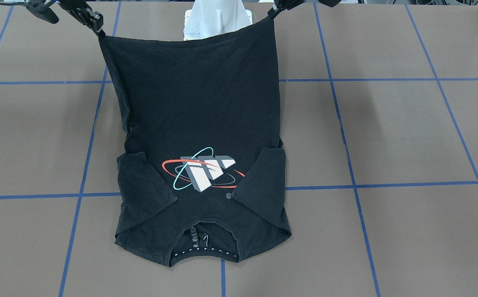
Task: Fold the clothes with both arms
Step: 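Lift the hem with both grippers and fold it toward the collar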
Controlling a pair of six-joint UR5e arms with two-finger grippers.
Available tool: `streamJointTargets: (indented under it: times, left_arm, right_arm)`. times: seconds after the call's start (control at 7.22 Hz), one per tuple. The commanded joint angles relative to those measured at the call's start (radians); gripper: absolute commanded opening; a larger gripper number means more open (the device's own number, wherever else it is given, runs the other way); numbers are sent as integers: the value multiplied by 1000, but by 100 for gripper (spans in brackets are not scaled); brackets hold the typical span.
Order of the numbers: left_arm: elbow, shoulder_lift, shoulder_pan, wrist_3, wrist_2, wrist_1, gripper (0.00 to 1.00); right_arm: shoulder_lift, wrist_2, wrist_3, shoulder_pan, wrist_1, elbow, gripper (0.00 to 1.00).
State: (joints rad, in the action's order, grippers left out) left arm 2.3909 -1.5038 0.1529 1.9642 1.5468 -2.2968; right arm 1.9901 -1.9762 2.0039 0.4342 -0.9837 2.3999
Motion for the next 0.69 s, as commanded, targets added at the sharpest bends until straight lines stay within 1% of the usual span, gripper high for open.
streamJointTargets:
  times: [0.0,0.14,0.28,0.42,0.55]
  left_arm:
    - [-117,-86,225,-152,108,10,0]
    - [-178,-117,317,-187,172,10,0]
    - [-209,-122,377,-249,194,10,0]
    - [-252,-150,420,-269,196,11,0]
    - [-330,-220,462,-271,197,11,0]
  right_arm:
    - [-174,-244,-39,305,-7,-141,0]
    - [-259,-318,-39,410,-15,-215,0]
    - [-351,-337,-39,450,-120,-244,0]
    - [-460,-333,-51,468,-288,-254,0]
    - [-515,-322,-144,480,-406,-261,0]
